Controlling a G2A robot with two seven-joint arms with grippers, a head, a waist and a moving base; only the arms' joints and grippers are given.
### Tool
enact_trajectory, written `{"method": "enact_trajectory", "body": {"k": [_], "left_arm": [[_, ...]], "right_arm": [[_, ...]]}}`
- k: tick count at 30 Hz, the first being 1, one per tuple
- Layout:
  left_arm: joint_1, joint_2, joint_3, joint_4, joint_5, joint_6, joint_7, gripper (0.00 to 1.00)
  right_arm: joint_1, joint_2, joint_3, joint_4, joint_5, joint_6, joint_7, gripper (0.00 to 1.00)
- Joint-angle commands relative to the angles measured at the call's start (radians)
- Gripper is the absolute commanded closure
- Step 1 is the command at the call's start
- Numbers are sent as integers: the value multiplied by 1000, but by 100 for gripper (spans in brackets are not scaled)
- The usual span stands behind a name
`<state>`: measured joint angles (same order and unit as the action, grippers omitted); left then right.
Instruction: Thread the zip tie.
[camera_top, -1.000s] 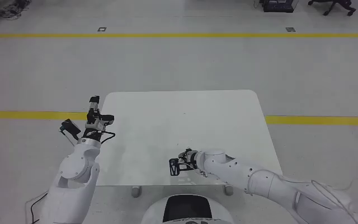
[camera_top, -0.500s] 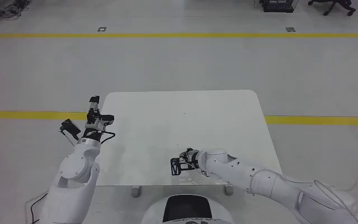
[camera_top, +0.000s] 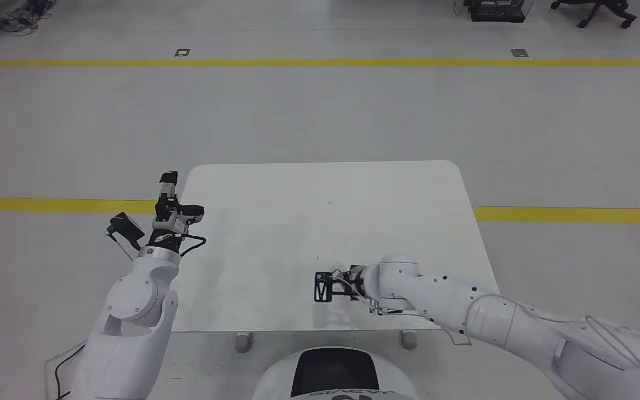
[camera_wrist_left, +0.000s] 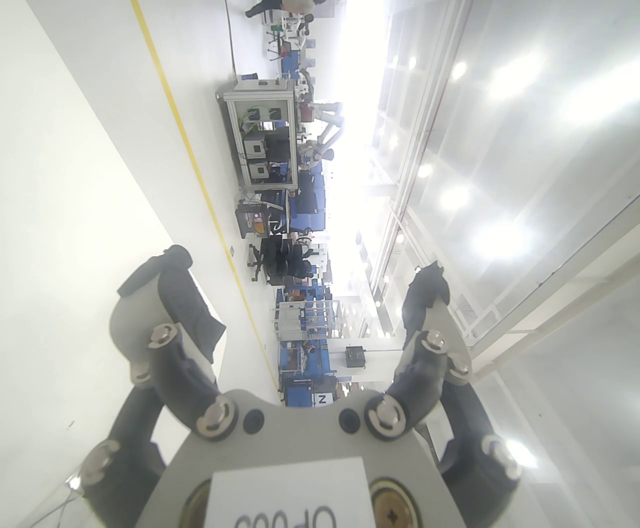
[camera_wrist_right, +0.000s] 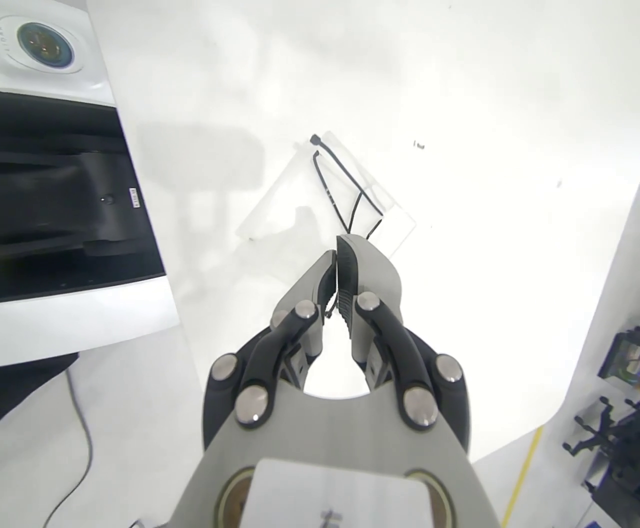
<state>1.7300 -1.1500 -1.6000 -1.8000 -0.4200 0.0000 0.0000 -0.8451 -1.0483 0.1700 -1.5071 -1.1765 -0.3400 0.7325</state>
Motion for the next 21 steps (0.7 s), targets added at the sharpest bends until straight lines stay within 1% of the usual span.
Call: {"method": "enact_trajectory", "body": {"k": [1,3,6,8,9,11,15,21], "left_arm": [[0,0,0,0,0,0,0,0],[0,0,0,0,0,0,0,0],[0,0,0,0,0,0,0,0],[0,0,0,0,0,0,0,0],[0,0,0,0,0,0,0,0],[0,0,0,0,0,0,0,0],[0,0,0,0,0,0,0,0],[0,0,0,0,0,0,0,0]], "right_arm": [[8,-3,0,-7,26,0,40,93],[13,-9,0,-6,41,0,68,93],[14,-22,0,7,43,0,79,91],[10,-33,0,22,36,0,72,86],[7,-37,0,28,26,0,67,82],[1,-47,0,46,14,0,49,80],[-10,-70,0,98,-1,0,25,82],[-13,-99,0,151,-13,0,7,86]]}}
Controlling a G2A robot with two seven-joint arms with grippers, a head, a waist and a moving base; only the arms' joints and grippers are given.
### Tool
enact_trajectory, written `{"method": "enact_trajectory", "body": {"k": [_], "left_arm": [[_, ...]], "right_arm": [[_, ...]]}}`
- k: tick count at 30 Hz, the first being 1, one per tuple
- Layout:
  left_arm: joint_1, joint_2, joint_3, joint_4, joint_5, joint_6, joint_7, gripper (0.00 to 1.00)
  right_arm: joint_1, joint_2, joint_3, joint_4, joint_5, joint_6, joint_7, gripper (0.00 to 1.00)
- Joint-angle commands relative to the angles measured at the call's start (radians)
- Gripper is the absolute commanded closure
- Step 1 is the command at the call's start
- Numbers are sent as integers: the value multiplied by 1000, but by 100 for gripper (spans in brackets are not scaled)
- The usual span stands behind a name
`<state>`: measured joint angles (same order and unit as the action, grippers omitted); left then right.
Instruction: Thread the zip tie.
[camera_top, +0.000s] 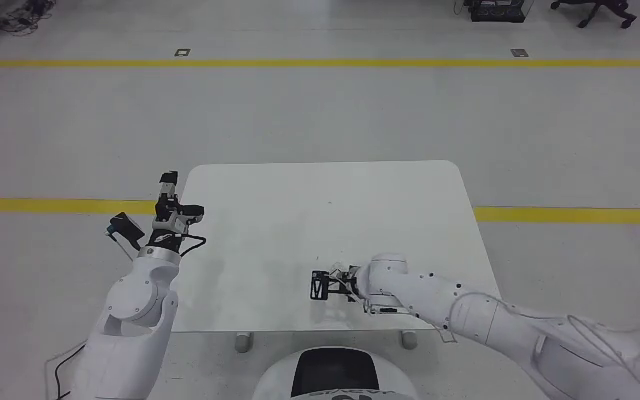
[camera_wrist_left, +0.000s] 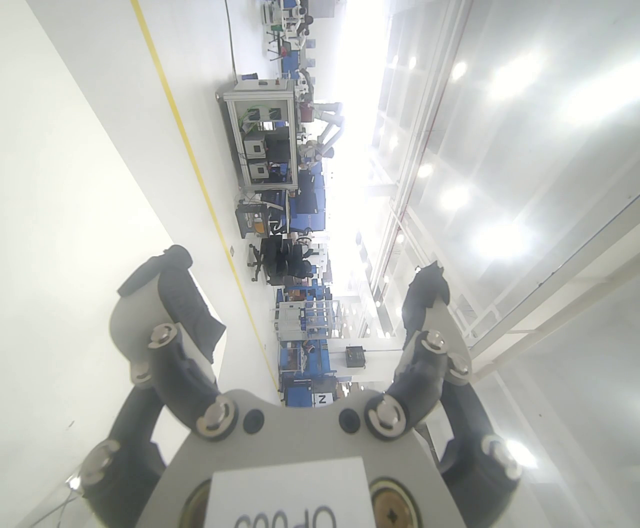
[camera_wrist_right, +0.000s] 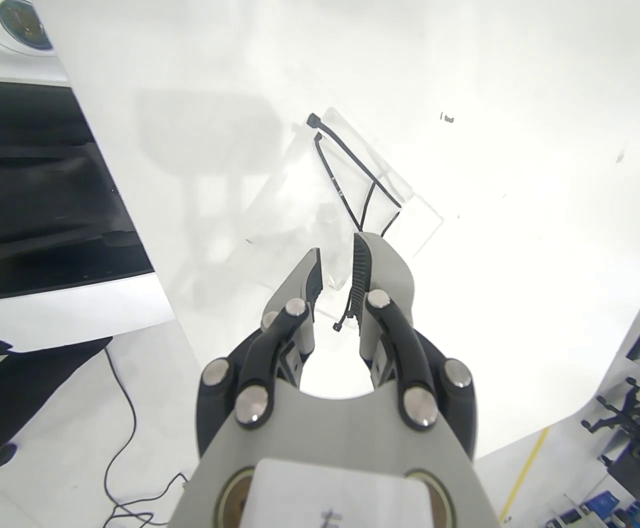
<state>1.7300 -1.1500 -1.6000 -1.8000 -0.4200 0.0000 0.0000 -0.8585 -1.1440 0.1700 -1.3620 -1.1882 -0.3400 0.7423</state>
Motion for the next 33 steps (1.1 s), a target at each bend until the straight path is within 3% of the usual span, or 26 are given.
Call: {"method": "enact_trajectory", "body": {"k": [1,22,26,28,33], "left_arm": [[0,0,0,0,0,0,0,0],[0,0,0,0,0,0,0,0],[0,0,0,0,0,0,0,0],[0,0,0,0,0,0,0,0],[0,0,0,0,0,0,0,0]], "right_arm": [[1,-8,0,16,-4,0,-12,87],[1,-106,0,150,-30,0,43,86],[0,-117,0,167,-32,0,41,91],[1,-121,0,176,-34,0,39,100],[1,-125,0,183,-42,0,32,100]]}}
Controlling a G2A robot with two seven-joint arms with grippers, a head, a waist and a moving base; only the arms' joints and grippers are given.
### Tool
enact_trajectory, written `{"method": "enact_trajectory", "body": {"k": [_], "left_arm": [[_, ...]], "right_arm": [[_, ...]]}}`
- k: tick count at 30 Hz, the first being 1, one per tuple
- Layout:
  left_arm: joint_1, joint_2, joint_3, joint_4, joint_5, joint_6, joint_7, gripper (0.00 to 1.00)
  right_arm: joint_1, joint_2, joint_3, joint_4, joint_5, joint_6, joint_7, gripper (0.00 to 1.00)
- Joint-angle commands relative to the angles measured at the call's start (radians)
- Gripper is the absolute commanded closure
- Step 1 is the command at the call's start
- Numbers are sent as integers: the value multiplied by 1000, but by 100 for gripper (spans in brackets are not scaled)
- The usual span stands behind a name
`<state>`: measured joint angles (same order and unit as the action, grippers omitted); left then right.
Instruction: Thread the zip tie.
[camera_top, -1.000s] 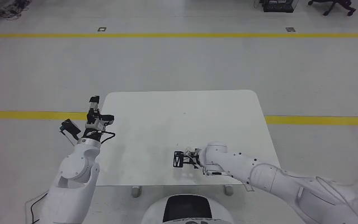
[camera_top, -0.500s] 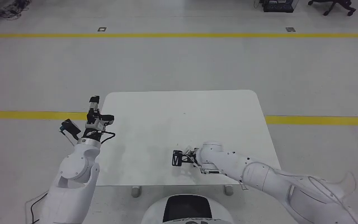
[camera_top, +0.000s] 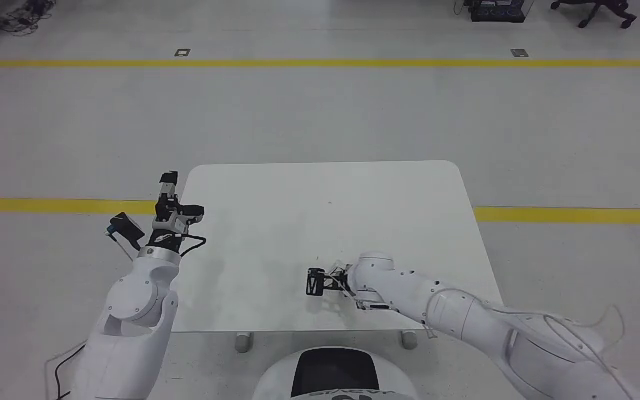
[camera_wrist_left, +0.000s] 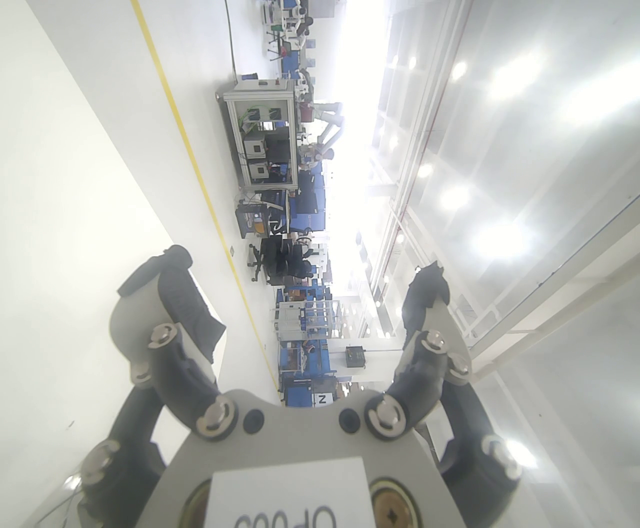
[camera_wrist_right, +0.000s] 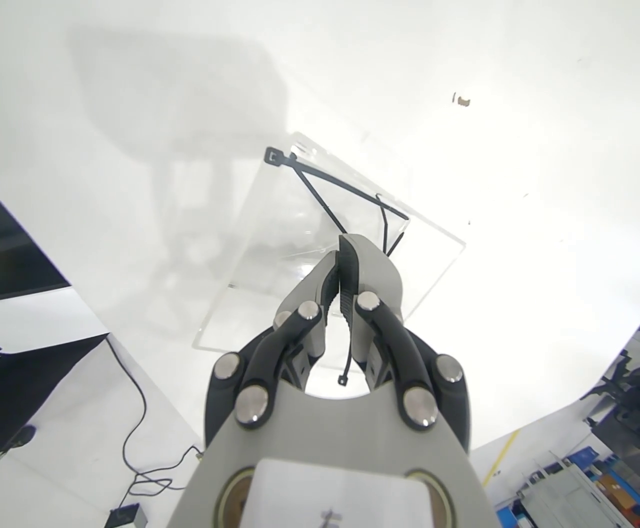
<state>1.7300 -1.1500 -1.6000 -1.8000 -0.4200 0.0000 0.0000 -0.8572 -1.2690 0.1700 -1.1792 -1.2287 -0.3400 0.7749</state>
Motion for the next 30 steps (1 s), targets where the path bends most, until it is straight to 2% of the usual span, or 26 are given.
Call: {"method": "enact_trajectory", "body": {"k": [1,8,14,19,30], "left_arm": [[0,0,0,0,0,0,0,0],[0,0,0,0,0,0,0,0],[0,0,0,0,0,0,0,0],[0,0,0,0,0,0,0,0],[0,0,0,0,0,0,0,0]], "right_arm": [[0,0,0,-1,-3,0,-1,100],[-2,10,0,-32,-36,0,-14,100],[-16,24,0,-53,-120,0,-60,100],[-28,29,0,-52,-171,0,-98,87],[-38,30,0,-35,-239,0,-160,76]]}}
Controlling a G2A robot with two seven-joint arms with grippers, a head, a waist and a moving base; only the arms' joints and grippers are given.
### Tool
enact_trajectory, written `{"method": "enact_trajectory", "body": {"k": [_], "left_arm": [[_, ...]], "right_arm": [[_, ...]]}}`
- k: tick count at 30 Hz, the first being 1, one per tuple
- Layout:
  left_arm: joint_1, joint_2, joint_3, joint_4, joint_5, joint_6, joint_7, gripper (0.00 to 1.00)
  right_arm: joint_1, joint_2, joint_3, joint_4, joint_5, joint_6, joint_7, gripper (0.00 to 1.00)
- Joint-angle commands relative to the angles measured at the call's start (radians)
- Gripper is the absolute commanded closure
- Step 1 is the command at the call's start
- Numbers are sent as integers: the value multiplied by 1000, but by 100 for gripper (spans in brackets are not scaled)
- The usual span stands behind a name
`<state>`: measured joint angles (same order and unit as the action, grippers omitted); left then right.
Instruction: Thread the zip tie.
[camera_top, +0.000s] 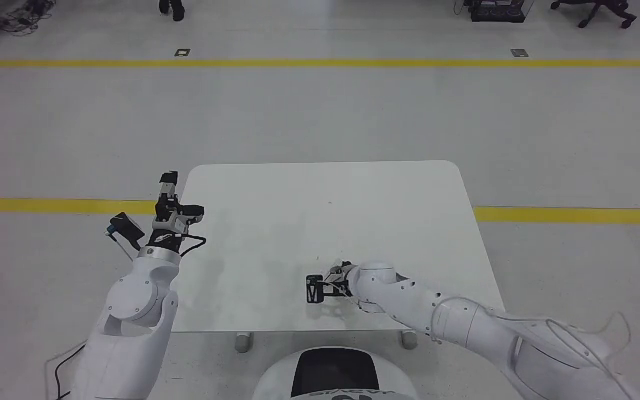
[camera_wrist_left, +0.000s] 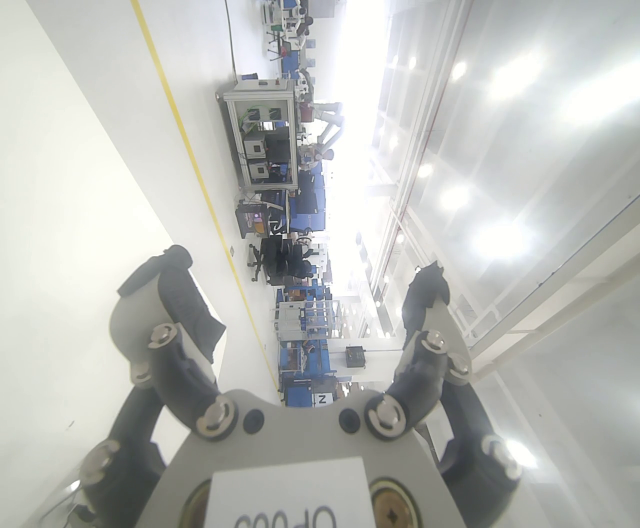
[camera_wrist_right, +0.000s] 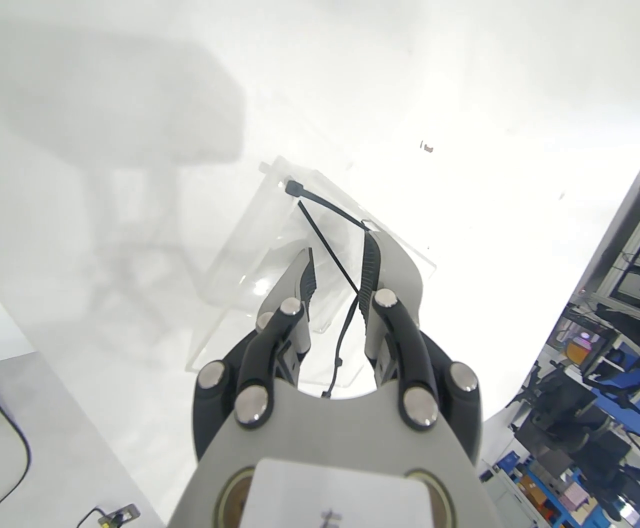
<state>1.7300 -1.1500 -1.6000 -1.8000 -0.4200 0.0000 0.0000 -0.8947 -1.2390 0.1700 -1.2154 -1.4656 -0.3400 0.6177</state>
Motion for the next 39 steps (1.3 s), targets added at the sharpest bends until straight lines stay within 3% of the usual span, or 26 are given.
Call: {"method": "enact_trajectory", "body": {"k": [1,8,14,16,25,35,39], "left_arm": [[0,0,0,0,0,0,0,0],[0,0,0,0,0,0,0,0],[0,0,0,0,0,0,0,0],[0,0,0,0,0,0,0,0],[0,0,0,0,0,0,0,0],[0,0,0,0,0,0,0,0],[0,0,0,0,0,0,0,0]], "right_arm": [[-1,0,0,3,-4,0,-6,76],[12,-4,0,48,46,0,-42,79],[23,-8,0,70,101,0,-46,90],[27,-8,0,73,122,0,-48,100],[32,0,0,45,156,0,-24,100],[28,34,0,-33,130,0,4,100],[28,44,0,-54,117,0,11,92]]}}
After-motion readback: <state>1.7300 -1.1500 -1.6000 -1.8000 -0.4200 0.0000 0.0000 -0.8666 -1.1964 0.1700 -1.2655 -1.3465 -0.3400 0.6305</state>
